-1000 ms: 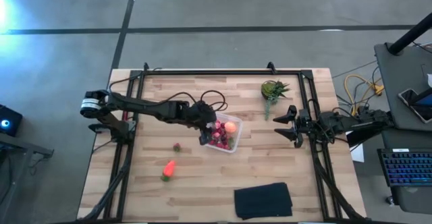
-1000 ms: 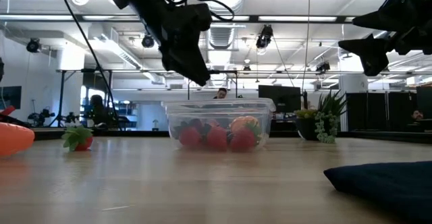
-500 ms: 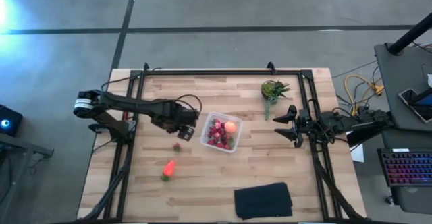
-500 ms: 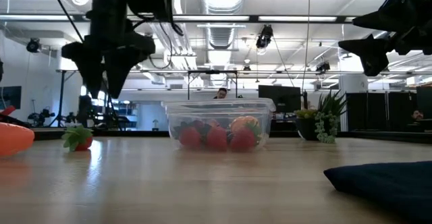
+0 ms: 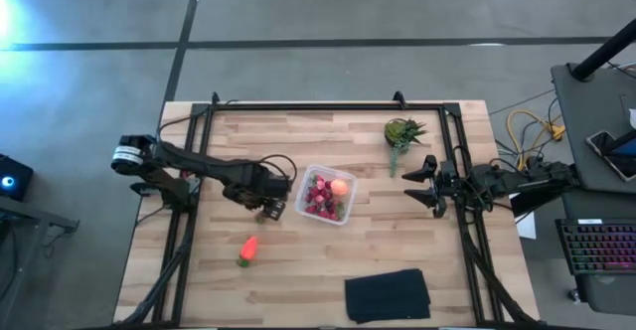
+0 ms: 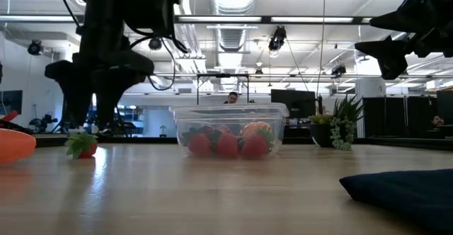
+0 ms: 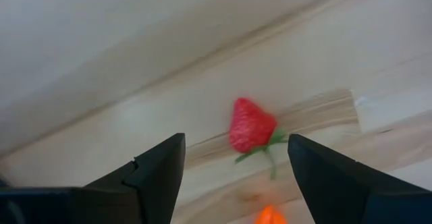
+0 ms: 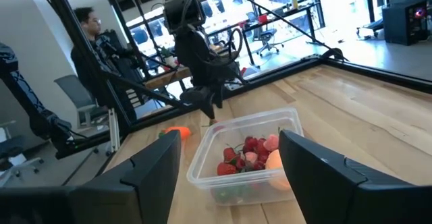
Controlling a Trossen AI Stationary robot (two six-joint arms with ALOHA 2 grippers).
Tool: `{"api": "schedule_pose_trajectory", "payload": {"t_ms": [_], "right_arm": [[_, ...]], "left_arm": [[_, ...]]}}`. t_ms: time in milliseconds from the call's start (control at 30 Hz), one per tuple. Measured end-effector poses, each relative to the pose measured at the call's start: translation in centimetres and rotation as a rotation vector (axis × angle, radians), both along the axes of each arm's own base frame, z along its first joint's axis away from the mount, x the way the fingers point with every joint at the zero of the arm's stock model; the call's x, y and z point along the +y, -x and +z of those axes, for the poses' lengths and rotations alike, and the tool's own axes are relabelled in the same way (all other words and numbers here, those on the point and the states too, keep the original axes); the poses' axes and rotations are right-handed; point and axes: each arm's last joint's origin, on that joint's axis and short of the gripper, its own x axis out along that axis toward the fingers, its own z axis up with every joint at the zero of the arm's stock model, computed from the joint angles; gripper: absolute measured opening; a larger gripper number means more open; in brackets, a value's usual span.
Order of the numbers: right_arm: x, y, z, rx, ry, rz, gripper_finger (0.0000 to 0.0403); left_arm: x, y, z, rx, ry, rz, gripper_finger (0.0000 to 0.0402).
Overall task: Pick and placing Produce into tupperware
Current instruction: Put the strawberry into the transparent bin
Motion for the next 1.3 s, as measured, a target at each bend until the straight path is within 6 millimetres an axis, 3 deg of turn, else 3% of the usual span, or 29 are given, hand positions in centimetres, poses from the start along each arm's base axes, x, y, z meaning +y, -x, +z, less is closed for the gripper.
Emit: {"api": "schedule_pose_trajectory", "payload": {"t_ms": [233, 767, 1133, 1300], "right_arm": [[0.0, 0.0, 0.0, 0.0, 0.0, 0.0, 0.0247], [0.0, 0.0, 0.0, 0.0, 0.0, 0.0, 0.0246], [0.0, 0.0, 0.0, 0.0, 0.0, 0.0, 0.0246], [0.0, 0.0, 0.0, 0.0, 0.0, 0.0, 0.0244]], "left_arm": [[-0.9, 0.0, -1.8, -0.065, 0.043, 0.043, 0.0248], [-1.5, 0.5, -3.9, -0.099, 0.052, 0.045, 0.0245], [-1.5, 0.9, -4.3, -0.084, 0.052, 0.038, 0.0148], [-1.6, 0.1, -3.1, -0.138, 0.052, -0.02, 0.0132]]}}
